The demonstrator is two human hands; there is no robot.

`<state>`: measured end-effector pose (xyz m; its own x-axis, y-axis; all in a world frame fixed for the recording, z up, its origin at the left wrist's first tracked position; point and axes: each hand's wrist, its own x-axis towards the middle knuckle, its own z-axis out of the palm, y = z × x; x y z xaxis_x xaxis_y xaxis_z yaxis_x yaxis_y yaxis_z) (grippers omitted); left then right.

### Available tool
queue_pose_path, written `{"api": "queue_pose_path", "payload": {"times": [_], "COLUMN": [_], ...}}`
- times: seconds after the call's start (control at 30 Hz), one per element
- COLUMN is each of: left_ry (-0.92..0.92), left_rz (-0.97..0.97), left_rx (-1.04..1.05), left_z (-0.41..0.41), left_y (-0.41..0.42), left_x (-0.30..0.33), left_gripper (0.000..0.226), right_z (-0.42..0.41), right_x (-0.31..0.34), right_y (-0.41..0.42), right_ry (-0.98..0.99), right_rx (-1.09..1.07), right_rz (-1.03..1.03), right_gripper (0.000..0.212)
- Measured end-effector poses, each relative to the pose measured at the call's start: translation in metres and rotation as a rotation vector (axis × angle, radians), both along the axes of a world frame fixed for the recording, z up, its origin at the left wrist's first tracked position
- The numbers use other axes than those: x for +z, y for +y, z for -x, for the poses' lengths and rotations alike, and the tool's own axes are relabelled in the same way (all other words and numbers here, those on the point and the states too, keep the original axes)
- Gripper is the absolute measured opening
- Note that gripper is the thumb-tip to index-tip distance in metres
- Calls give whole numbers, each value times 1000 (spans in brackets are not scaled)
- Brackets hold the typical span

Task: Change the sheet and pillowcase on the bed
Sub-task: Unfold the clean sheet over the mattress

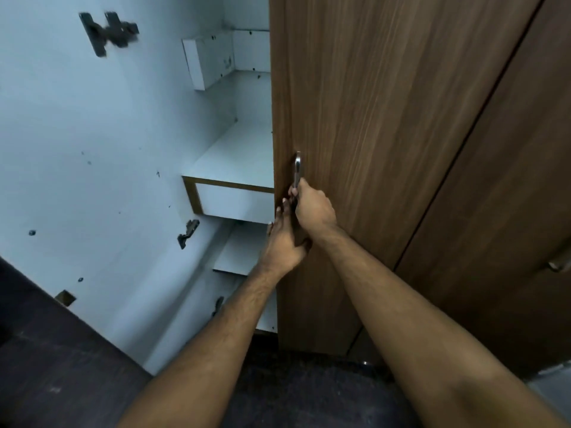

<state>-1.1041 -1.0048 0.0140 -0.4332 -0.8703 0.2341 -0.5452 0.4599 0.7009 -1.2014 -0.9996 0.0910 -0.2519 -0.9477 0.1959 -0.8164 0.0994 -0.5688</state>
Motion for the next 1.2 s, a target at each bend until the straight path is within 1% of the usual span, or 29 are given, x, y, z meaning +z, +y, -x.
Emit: {"api": "queue_pose_path", "payload": {"times": [0.1,0.17,0.23,0.3,0.37,0.47,0.53,0.6,0.63,0.7,0.8,0.9,0.97,1.1,1.2], "left_ry": [-3,-45,-19,50,51,41,36,57,72,113,156,193,220,248,304], "left_rz": [0,-44,-72,-39,2,32,29,13,16,73,174,237,245,355,410], "left_rx": [-27,-53,-80,-90,-80,-45,-17,36,74,153,311,502,636,794,854], "left_z": [6,9,9,8,6,-3,-15,-32,-42,-68,-114,-172,-213,-283,-324], "left_y": [-36,-55,-63,-66,-67,-64,-57,-47,-42,-28,2,41,68,93,90], "left_x": [13,12,3,-10,-20,-18,-15,-14,-13,-15,-16,-10,-4,-3,-1], "left_gripper": [99,102,108,109,107,105,101,94,91,84,72,60,56,50,49], "right_z": [5,7,5,3,2,3,-1,-13,-22,-47,-98,-165,-213,-290,-336], "right_x": [6,1,-8,-13,-15,-16,-20,-25,-26,-30,-37,-41,-37,-27,-20], "right_y": [-33,-39,-38,-40,-42,-42,-36,-23,-16,-3,8,19,29,45,38], "right_ry": [-28,12,60,57,45,13,34,81,89,60,-72,-202,-244,-271,-208], "right_rx": [-52,-62,-65,-89,-104,-108,-171,-259,-264,-155,115,331,466,608,611], "right_rz": [-40,-6,42,61,55,48,139,324,410,468,405,317,270,223,253], "right_gripper": [19,20,20,20,20,18,15,25,29,29,22,22,24,32,39]}}
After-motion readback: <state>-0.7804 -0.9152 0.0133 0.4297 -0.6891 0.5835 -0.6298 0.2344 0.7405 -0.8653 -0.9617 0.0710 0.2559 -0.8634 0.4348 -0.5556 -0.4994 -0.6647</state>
